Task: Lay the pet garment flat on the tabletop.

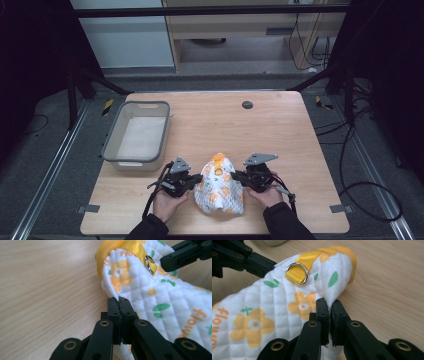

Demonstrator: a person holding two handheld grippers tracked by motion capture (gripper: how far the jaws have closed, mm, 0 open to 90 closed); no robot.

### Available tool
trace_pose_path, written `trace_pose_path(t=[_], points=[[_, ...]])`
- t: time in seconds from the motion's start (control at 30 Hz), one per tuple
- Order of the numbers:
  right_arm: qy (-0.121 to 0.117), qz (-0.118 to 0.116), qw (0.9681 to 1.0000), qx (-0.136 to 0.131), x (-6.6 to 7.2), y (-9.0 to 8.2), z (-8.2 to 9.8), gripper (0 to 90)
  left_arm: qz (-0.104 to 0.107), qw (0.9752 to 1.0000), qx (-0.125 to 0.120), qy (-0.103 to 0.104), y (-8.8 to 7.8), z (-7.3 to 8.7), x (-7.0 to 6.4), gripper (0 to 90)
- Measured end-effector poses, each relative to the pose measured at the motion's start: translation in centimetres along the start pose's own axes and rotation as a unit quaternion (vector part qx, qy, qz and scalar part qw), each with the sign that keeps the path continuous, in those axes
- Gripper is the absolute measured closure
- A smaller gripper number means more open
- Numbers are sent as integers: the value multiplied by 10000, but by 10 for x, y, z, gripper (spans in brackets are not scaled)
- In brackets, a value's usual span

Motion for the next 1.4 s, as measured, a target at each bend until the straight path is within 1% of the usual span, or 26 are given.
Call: trace_pose_path(t=[0.07, 0.1, 0.23, 0.33, 0.47, 0.5, 0.53, 0.57, 0.67, 0.77, 0.8, 0.83, 0.87, 0.9, 0.93, 0.97, 1.0, 1.07, 1.1, 1.17, 1.2, 1.23, 1.3, 1.33, 1.37, 1.4], points=[[-24, -6, 10000, -81, -1, -4, -2, 861, 3, 10000, -98, 5, -7, -5, 0, 890], [-20, -37, 9998, -193, 0, -11, -5, 866, -1, 9998, -201, -1, -13, -11, 0, 892], [-34, -67, 9995, -291, 1, -17, -10, 871, -26, 9994, -325, 61, -20, -18, -2, 893], [-134, -100, 9991, -393, 7, -22, -17, 871, -97, 9990, -424, 111, -25, -23, -4, 892], [-222, -66, 9982, -556, 11, -28, -27, 870, -170, 9977, -610, 239, -35, -36, -9, 892], [-268, -19, 9972, -693, 13, -32, -35, 866, -199, 9966, -746, 280, -40, -45, -10, 892], [-268, -19, 9972, -693, 13, -32, -35, 866, -199, 9966, -746, 280, -40, -45, -10, 892], [-317, 63, 9961, -816, 13, -34, -44, 851, -227, 9961, -799, 312, -42, -50, -10, 892], [-341, 199, 9951, -902, 8, -33, -52, 835, -336, 9944, -958, 310, -41, -66, -4, 892], [-202, 406, 9940, -997, -6, -24, -64, 818, -620, 9924, -974, 421, -29, -78, 8, 890], [-137, 510, 9931, -1044, -12, -19, -67, 808, -732, 9917, -975, 417, -23, -81, 13, 887], [-91, 825, 9908, -1071, -26, -8, -69, 769, -848, 9908, -976, 406, -16, -84, 20, 858], [-91, 825, 9908, -1071, -26, -8, -69, 769, -951, 9897, -1007, 377, -9, -85, 26, 858], [-132, 1043, 9890, -1038, -34, -1, -68, 741, -1082, 9883, -1034, 282, -2, -87, 35, 778], [-177, 1384, 9862, -888, -48, 10, -62, 706, -1170, 9878, -1006, 219, 1, -86, 40, 711], [-177, 1384, 9862, -888, -48, 10, -62, 706, -1305, 9866, -963, 151, 2, -85, 47, 711], [-157, 1471, 9858, -789, -53, 13, -57, 678, -1397, 9857, -932, 106, 2, -83, 53, 668], [-211, 1589, 9842, -749, -60, 11, -50, 640, -1460, 9848, -945, 46, -3, -79, 60, 546], [-221, 1610, 9839, -742, -63, 8, -48, 624, -1477, 9845, -941, 58, -7, -76, 63, 526], [-245, 1632, 9832, -780, -66, -2, -44, 604, -1453, 9849, -942, 17, -15, -70, 66, 501], [-226, 1619, 9835, -779, -66, -7, -43, 593, -1374, 9864, -908, 11, -20, -66, 65, 481], [-207, 1568, 9844, -769, -65, -14, -40, 575, -1346, 9867, -907, 25, -22, -63, 64, 466], [-220, 1511, 9850, -799, -63, -23, -37, 548, -1373, 9874, -761, 201, -29, -52, 62, 443], [-230, 1455, 9857, -817, -61, -28, -35, 530, -1342, 9881, -714, 238, -32, -47, 60, 431], [-189, 1346, 9874, -815, -56, -36, -28, 498, -1316, 9889, -634, 289, -34, -41, 59, 417], [-189, 1346, 9874, -815, -56, -36, -28, 498, -1303, 9892, -563, 361, -35, -35, 57, 417]])
Point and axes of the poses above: each handheld gripper's, and its own axes: y roughly forward along the jaws, z roughly out of its underside, x roughly to its left, the point moved 9 cm from there along y, roughly forward along the jaws, and after that the axes turned 8 degrees about -x, right-handed, at the moved point
